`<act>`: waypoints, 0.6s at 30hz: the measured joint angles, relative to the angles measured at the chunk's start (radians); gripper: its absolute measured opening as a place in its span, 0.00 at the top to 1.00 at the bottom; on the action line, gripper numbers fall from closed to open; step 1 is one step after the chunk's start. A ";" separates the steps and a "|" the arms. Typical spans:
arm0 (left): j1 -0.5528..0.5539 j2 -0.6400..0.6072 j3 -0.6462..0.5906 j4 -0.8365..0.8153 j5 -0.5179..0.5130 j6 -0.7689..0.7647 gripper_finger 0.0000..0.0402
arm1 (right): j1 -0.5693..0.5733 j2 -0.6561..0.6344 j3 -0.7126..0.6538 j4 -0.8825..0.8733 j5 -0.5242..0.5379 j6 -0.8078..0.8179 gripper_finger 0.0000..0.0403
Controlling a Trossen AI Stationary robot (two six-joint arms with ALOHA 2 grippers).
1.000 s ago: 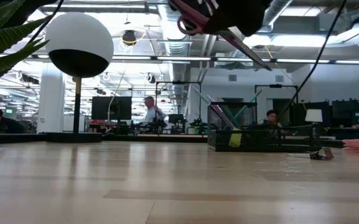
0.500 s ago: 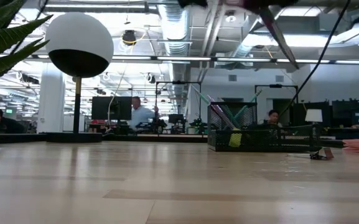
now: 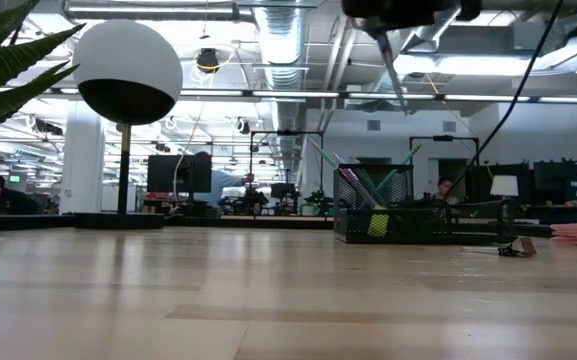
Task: Pick and place office supplies into organizer
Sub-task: Put the violet scissors into the black desk organizer
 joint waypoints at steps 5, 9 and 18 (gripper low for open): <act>0.000 -0.006 0.000 -0.002 0.000 0.000 0.66 | -0.094 -0.002 0.000 0.087 -0.054 0.000 0.91; 0.000 -0.003 0.000 -0.013 0.000 0.010 0.66 | -0.153 0.045 -0.001 0.138 -0.088 -0.007 0.91; 0.000 0.002 -0.001 -0.028 0.000 0.031 0.66 | -0.238 0.153 0.001 0.208 -0.095 -0.011 0.91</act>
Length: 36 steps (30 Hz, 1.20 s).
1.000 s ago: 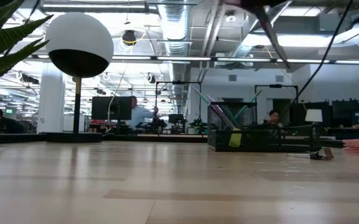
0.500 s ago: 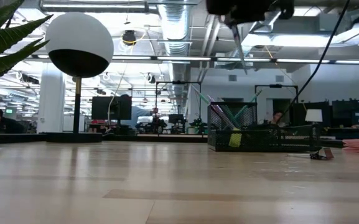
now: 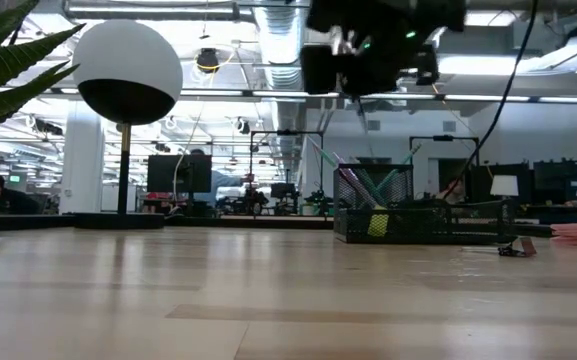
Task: Pick and place office supplies into organizer
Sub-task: Put the violet scissors into the black desk organizer
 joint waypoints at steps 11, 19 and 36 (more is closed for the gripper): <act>0.000 0.000 0.000 0.002 0.000 -0.003 0.66 | -0.057 0.035 0.003 0.007 -0.147 -0.027 0.89; -0.001 0.000 0.000 0.005 -0.018 0.007 0.66 | -0.092 0.075 0.001 0.035 -0.261 -0.131 0.84; -0.003 0.000 0.000 -0.073 -0.175 0.043 0.66 | -0.009 0.069 0.043 0.015 -0.319 -0.414 0.82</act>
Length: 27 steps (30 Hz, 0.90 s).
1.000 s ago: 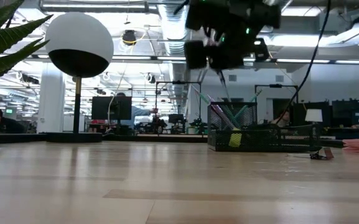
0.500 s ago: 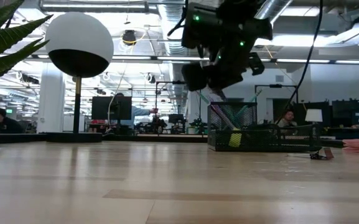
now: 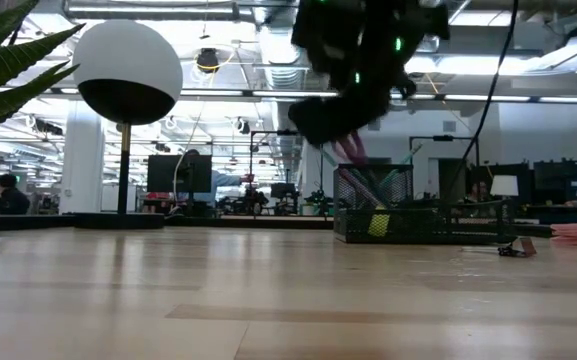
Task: Pick and place office supplies into organizer
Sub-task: Put the violet scissors into the black desk organizer, then put the top black binder clip into the black desk organizer
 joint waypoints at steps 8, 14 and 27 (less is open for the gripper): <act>-0.003 0.000 0.000 -0.038 -0.001 -0.024 0.66 | 0.057 -0.036 0.203 -0.148 -0.041 -0.049 0.82; -0.005 -0.036 0.000 -0.209 -0.004 -0.062 0.66 | 0.126 -0.054 0.368 -0.322 -0.167 -0.187 0.82; -0.148 -0.315 0.001 -0.297 -0.131 -0.090 0.66 | 0.258 -0.061 0.649 -0.478 -0.451 -0.289 0.82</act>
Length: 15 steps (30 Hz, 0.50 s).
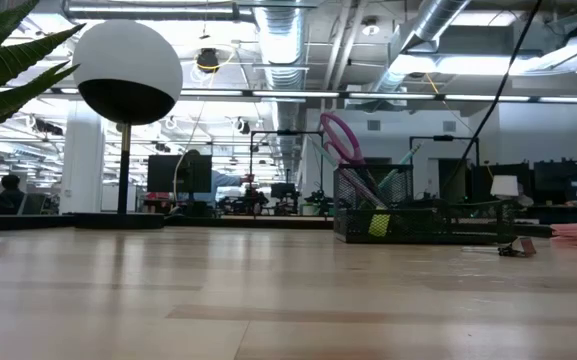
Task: Pick and place office supplies into organizer
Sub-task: Put the top black binder clip into the black desk organizer
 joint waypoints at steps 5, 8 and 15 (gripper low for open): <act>-0.065 -0.112 -0.012 0.030 0.322 0.146 0.66 | 0.062 -0.002 0.210 -0.098 0.039 -0.011 0.82; -0.084 -0.165 -0.078 0.077 0.584 0.197 0.66 | 0.087 -0.003 0.292 -0.115 0.054 -0.004 0.82; -0.104 -0.291 -0.454 0.189 0.585 0.253 0.71 | 0.150 -0.001 0.342 -0.161 0.053 0.006 0.82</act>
